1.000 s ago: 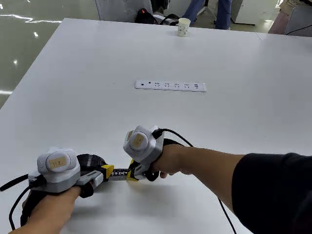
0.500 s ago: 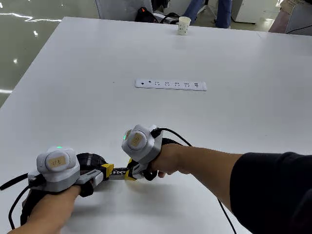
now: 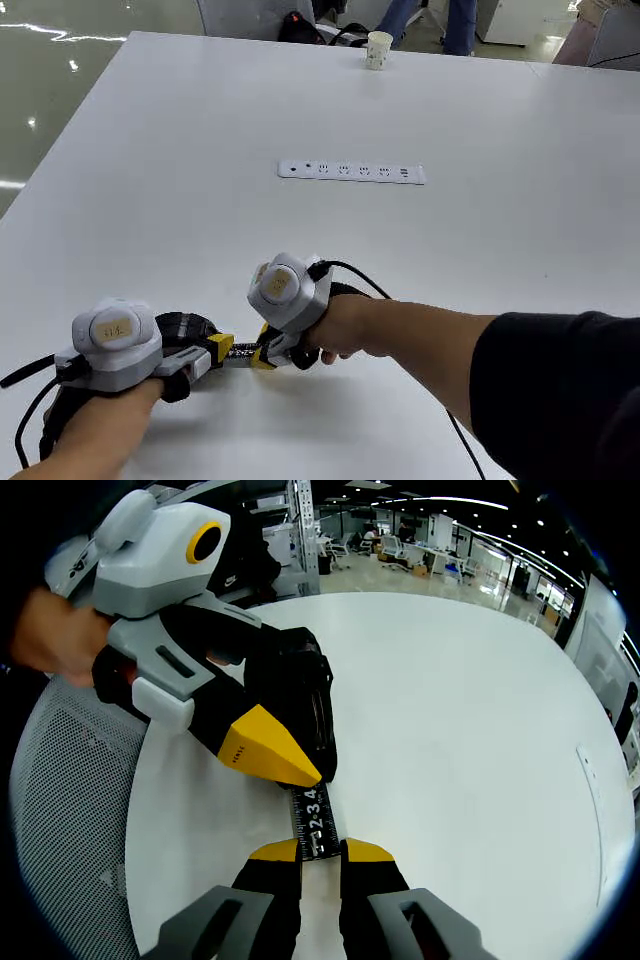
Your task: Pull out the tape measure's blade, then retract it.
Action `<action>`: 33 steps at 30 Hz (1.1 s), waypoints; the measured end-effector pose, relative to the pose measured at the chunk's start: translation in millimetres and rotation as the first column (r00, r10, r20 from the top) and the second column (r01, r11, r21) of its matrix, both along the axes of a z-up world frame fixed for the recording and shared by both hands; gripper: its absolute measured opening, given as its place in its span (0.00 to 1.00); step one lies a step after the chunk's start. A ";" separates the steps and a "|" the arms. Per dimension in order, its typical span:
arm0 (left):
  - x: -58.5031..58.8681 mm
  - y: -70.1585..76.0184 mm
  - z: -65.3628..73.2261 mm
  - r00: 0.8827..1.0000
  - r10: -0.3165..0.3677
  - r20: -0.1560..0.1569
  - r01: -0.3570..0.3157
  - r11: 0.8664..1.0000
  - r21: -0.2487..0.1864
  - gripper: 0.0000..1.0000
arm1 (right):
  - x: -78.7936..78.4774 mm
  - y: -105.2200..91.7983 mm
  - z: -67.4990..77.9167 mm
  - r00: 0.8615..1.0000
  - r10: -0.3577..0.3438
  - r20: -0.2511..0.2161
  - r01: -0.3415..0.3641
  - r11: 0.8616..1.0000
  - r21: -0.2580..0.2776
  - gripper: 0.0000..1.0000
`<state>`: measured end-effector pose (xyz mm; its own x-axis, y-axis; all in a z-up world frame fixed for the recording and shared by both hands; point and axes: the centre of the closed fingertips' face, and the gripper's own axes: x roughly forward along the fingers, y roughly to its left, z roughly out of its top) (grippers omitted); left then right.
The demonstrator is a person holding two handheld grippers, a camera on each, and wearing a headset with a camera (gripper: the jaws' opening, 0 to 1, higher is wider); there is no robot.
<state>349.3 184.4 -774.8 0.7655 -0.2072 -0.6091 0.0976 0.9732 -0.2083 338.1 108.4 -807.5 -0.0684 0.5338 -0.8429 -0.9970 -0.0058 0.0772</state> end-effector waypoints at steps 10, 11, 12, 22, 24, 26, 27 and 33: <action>0.0 0.4 -0.7 1.000 -0.003 -0.003 0.003 1.000 -0.002 0.62 | -1.9 5.0 0.2 1.000 -0.009 -0.009 0.009 1.000 0.010 0.10; 0.1 0.6 -0.9 1.000 -0.003 -0.003 0.003 1.000 -0.002 0.62 | -2.0 5.1 0.1 1.000 -0.010 -0.010 0.010 1.000 0.010 0.10; 0.3 0.9 -1.1 1.000 -0.003 -0.003 0.003 1.000 -0.002 0.62 | -2.3 5.9 0.4 1.000 -0.009 -0.009 0.010 1.000 0.011 0.10; 2.2 2.8 -3.0 1.000 -0.005 -0.004 0.005 1.000 -0.005 0.62 | -3.6 12.2 0.8 1.000 -0.006 -0.007 0.006 1.000 0.020 0.10; 2.6 3.2 -3.4 1.000 -0.006 -0.004 0.006 1.000 -0.006 0.62 | -4.2 13.1 1.1 1.000 -0.006 -0.006 0.006 1.000 0.020 0.10; 2.8 3.4 -3.9 1.000 -0.006 -0.005 0.006 1.000 -0.006 0.62 | -4.4 14.3 1.0 1.000 -0.004 -0.005 0.004 1.000 0.021 0.10; 3.0 3.7 -4.0 1.000 -0.006 -0.004 0.006 1.000 -0.006 0.62 | -4.4 14.8 1.2 1.000 -0.005 -0.005 0.005 1.000 0.021 0.11; 3.0 3.6 -4.7 1.000 -0.006 -0.005 0.006 1.000 -0.008 0.62 | -5.3 16.9 1.3 1.000 -0.006 -0.007 0.006 1.000 0.025 0.11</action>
<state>352.3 188.0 -779.5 0.7609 -0.2165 -0.6116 0.1024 0.9710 -0.2162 332.7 125.3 -806.2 -0.0713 0.5549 -0.8289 -0.9964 -0.0021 0.0843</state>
